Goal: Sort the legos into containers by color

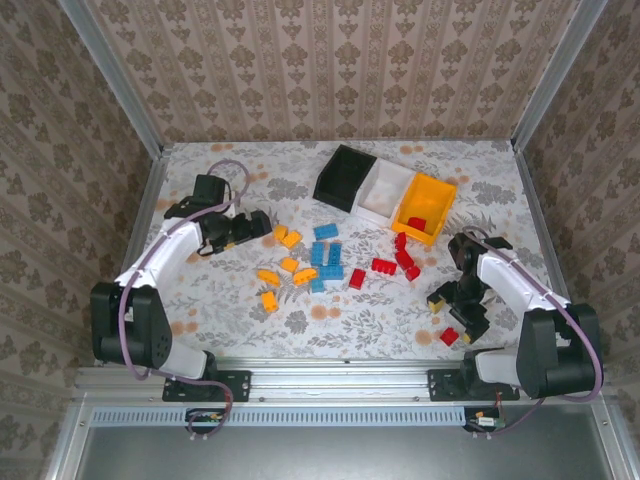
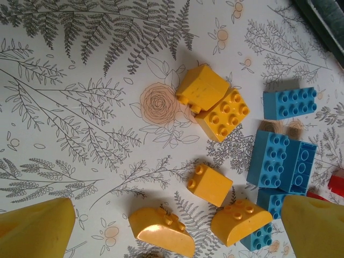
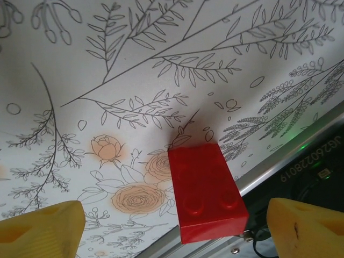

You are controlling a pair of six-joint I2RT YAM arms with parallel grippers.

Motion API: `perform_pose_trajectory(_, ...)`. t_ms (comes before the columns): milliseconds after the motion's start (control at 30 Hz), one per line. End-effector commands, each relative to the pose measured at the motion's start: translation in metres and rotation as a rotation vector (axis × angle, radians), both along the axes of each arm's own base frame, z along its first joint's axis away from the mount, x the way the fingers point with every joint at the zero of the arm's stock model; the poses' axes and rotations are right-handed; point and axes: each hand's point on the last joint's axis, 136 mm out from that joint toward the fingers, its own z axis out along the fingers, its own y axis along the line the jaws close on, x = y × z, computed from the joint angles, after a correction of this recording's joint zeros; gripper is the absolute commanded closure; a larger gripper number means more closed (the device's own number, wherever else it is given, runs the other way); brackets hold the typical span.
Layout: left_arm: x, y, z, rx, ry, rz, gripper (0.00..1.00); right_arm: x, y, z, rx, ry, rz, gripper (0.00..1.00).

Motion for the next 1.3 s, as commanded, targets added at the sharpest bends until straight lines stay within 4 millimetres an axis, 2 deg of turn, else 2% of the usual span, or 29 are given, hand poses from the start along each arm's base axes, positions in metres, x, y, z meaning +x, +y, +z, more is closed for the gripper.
perform_pose_trajectory(0,-0.01,0.005,0.001,0.026,0.006,-0.003,0.0,0.0,0.007,-0.008,0.028,0.0,-0.08,0.13)
perform_pose_trajectory(233,-0.013,0.01,0.001,0.034,0.006,0.017,0.0,0.001,0.011,-0.019,0.047,0.008,-0.098,0.22)
perform_pose_trajectory(733,-0.016,0.016,-0.003,0.044,0.022,0.038,0.0,0.012,0.018,-0.026,0.089,-0.006,-0.098,0.55)
perform_pose_trajectory(800,-0.015,0.015,-0.004,0.044,0.023,0.037,0.0,0.014,0.019,-0.026,0.098,-0.013,-0.099,0.63)
perform_pose_trajectory(933,-0.012,0.015,-0.004,0.043,0.025,0.037,0.0,0.02,0.021,-0.024,0.107,-0.027,-0.1,0.65)
perform_pose_trajectory(1067,-0.01,0.014,-0.003,0.045,0.025,0.031,0.0,0.036,0.022,-0.014,0.11,-0.069,-0.094,0.66)
perform_pose_trajectory(1267,-0.009,0.017,0.0,0.051,0.019,0.035,0.0,0.084,0.024,0.018,0.123,-0.17,-0.076,0.68)
